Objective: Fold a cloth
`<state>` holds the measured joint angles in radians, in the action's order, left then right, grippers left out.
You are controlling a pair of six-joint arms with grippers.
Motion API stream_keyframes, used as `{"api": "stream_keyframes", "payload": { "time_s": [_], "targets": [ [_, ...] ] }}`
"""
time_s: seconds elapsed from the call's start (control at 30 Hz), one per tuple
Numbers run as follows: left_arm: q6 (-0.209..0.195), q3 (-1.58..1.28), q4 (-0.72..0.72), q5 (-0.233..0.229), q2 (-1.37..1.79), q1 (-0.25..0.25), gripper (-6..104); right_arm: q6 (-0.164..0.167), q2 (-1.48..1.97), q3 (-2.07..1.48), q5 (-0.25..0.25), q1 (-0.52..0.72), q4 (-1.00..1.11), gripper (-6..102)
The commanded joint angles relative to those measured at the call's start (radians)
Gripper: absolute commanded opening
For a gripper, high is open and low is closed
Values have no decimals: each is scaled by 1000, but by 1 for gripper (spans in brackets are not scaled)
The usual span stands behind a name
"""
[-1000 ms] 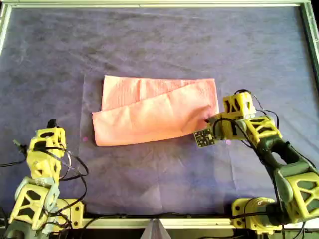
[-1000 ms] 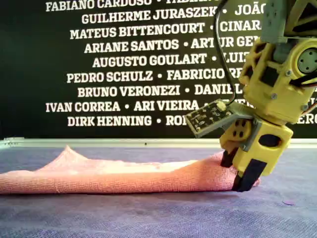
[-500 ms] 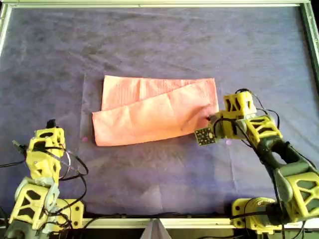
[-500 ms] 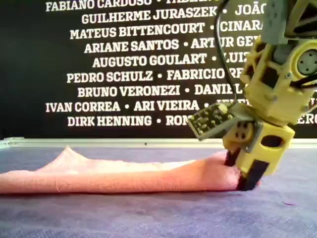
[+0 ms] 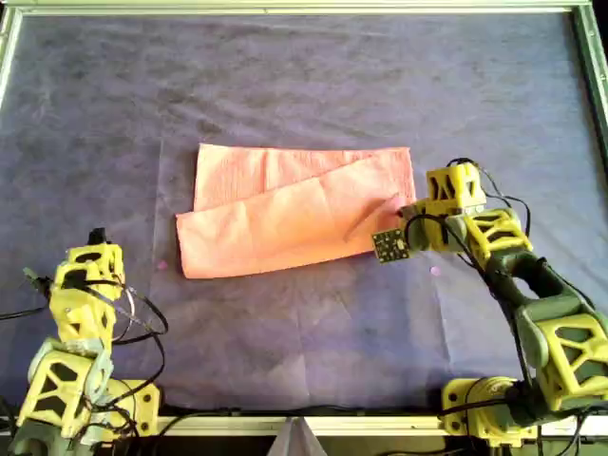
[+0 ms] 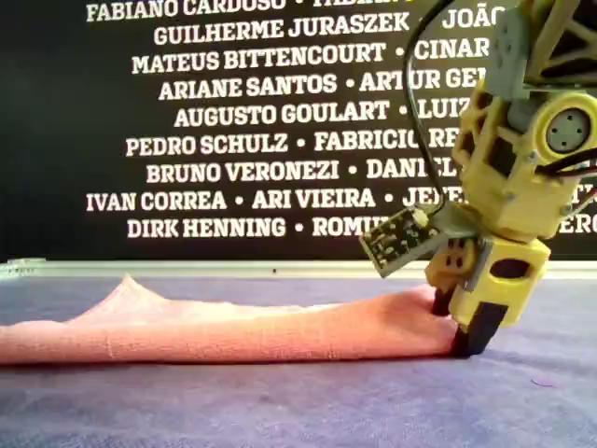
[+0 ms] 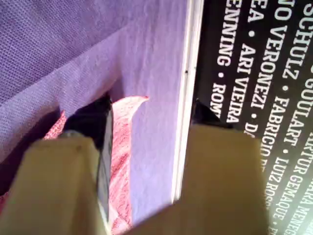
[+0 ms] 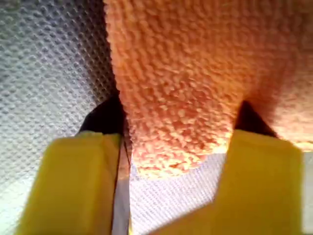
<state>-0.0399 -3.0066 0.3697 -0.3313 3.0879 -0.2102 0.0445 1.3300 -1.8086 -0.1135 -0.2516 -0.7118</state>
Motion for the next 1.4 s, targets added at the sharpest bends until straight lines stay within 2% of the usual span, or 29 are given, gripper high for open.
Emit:
{"api": "stream_keyframes", "payload": {
  "time_s": [0.0, 0.2, 0.27, 0.4, 0.57, 0.77, 1.07, 1.37],
  "targets": [
    [-5, 17, -25, -8, 15, 21, 57, -9, 23, 38, -2, 6, 51, 48],
    [-5, 17, -23, -14, 14, 21, 57, -11, 25, 37, -3, 9, 51, 2],
    [-5, 17, -23, -21, 14, 21, 57, -11, 29, 14, -3, 9, 31, -5],
    [-5, 17, -21, -25, 12, 21, 57, -11, 94, -26, -3, 9, -8, 2],
    [-3, 2, -21, -25, 12, 20, 57, -12, 189, -3, -3, -11, 9, 2],
    [-3, 14, -23, -25, 12, 20, 57, -14, 150, 178, -3, -84, 140, 2],
    [-3, 15, -25, -12, 12, 8, 57, -14, -75, 482, -3, -364, 249, 2],
    [-3, 17, -25, -23, 12, 17, 57, -14, -410, 940, 12, -614, 275, 2]
  ]
}}
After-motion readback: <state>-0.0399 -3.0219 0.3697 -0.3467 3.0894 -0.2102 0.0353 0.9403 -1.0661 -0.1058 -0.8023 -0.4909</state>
